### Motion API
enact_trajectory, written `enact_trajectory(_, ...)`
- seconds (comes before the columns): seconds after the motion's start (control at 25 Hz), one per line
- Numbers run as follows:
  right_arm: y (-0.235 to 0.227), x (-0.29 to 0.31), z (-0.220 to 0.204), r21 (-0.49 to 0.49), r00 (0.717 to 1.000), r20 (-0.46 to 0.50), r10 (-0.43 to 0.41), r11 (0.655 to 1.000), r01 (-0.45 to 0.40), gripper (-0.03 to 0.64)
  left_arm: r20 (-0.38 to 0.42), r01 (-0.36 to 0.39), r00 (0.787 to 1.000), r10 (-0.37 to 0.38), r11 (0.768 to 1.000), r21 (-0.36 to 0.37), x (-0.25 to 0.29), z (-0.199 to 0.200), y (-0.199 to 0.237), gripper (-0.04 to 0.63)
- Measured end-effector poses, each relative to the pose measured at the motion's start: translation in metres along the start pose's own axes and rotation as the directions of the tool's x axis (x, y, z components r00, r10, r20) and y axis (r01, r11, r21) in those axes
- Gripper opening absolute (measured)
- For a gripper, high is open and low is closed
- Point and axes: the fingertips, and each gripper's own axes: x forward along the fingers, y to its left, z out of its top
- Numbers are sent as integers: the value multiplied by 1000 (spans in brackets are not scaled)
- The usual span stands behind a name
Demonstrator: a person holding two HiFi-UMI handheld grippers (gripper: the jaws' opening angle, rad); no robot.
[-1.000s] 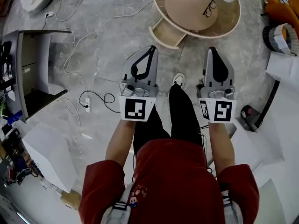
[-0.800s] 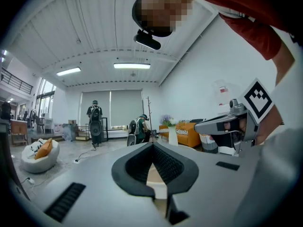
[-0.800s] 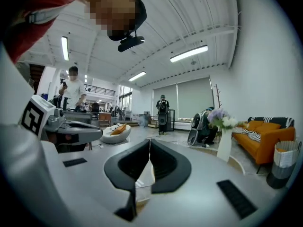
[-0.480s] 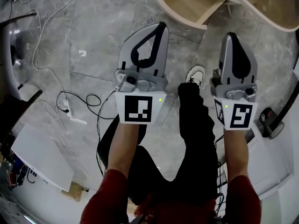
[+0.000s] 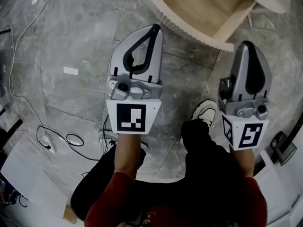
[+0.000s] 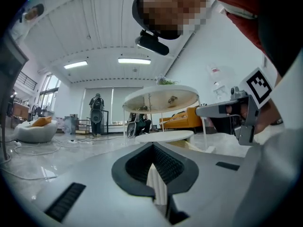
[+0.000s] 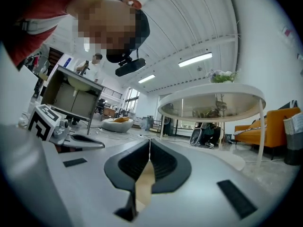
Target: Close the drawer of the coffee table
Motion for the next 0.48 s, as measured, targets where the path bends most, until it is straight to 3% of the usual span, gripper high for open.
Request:
enact_trajectory(0.28, -5, -7, -20, 30, 999, 6, -42, 999, 42, 23, -18, -26, 1000, 26, 999, -21, -10, -26, -6, 12)
enact_trajectory(0.48, -5, -7, -12, 58, 998, 30, -46, 997, 44, 23, -34, 6, 999, -6, 1000, -17, -9, -26, -17, 12)
